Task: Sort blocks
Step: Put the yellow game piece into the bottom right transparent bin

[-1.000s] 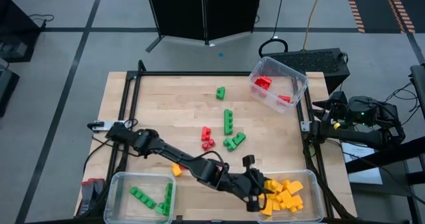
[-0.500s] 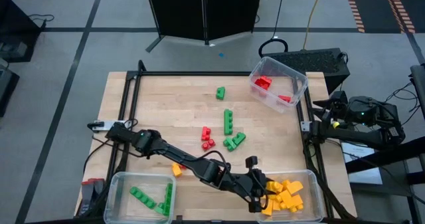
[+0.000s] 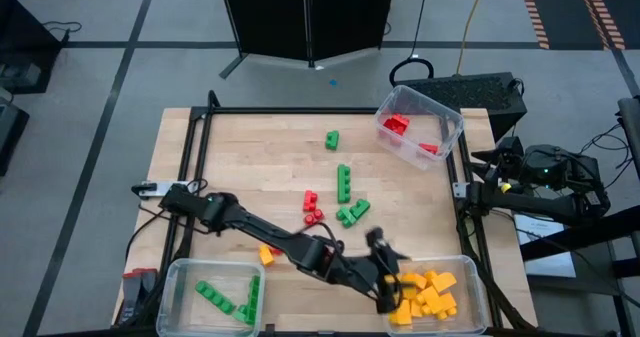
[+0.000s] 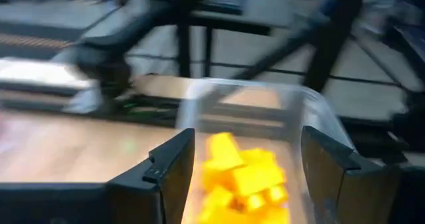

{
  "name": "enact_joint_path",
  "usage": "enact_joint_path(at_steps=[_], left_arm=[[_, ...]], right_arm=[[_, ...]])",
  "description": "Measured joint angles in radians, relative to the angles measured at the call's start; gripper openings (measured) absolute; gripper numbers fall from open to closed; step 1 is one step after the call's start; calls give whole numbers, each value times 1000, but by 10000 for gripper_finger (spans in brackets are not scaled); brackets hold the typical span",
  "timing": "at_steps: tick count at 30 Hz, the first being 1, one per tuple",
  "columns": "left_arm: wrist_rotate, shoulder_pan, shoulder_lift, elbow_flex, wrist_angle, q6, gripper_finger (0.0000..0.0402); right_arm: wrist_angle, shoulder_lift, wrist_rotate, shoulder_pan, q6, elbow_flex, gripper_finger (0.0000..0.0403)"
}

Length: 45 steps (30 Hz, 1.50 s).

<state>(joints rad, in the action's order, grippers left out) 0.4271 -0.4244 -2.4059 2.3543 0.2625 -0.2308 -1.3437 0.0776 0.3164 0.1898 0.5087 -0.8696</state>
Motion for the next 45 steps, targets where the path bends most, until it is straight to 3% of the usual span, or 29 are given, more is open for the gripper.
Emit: enact_joint_path(at_steps=[5,12,13,17,19,21,26,30,36,45], left_arm=[[173,12,200,5,422,-243,193],[89,30,416,2,1276,-787,184],[74,34,434,-3,1305,-853,184],[13,63,506,-82,1245,-870,184],[0,88,502,-88,1310,-937,184],[-27,107,500,-136,1278,-868,184],[-215,137,451,-212,1301,-798,174],[-257,141,429,-271,1303,-782,128],[-389,141,424,-380,1308,-759,11],[-606,141,425,-548,1308,-818,0]], right_arm=[[0,0,0,0,-4,0,208],[-1,0,-2,0,-16,0,208],[-1,0,-2,0,-18,0,208],[0,0,0,0,-26,0,208],[0,0,4,0,-31,0,208],[0,0,17,0,-33,0,208],[0,0,21,0,-27,0,208],[-1,0,19,0,-19,0,208],[-1,-1,20,0,-23,0,208],[-1,-2,23,0,-26,0,208]])
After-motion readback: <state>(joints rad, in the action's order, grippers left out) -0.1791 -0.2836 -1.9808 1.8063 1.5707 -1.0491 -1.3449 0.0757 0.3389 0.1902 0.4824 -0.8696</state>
